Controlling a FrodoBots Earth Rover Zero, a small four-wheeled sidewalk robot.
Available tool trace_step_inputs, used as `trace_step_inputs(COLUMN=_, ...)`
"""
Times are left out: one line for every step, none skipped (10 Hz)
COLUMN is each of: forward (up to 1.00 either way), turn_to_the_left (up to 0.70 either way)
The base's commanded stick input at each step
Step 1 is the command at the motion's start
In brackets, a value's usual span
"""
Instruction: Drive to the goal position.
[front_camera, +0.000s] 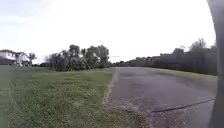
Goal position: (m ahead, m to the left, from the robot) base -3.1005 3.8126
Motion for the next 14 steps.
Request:
trace_step_inputs(forward=0.00, turn_to_the_left=0.00)
trace_step_inputs(forward=0.00, turn_to_the_left=0.00)
trace_step_inputs(forward=0.00, turn_to_the_left=0.00)
trace_step_inputs(forward=0.00, turn_to_the_left=0.00)
trace_step_inputs(forward=0.00, turn_to_the_left=0.00)
trace_step_inputs(forward=0.04, turn_to_the_left=0.00)
trace_step_inputs(forward=0.03, turn_to_the_left=0.00)
trace_step_inputs(forward=0.00, turn_to_the_left=0.00)
trace_step_inputs(forward=0.00, turn_to_the_left=0.00)
trace_step_inputs(forward=0.00, turn_to_the_left=0.00)
trace_step_inputs(forward=0.00, turn_to_the_left=0.00)
trace_step_inputs(forward=0.00, turn_to_the_left=0.00)
trace_step_inputs(forward=0.00, turn_to_the_left=0.00)
trace_step_inputs(forward=0.00, turn_to_the_left=0.00)
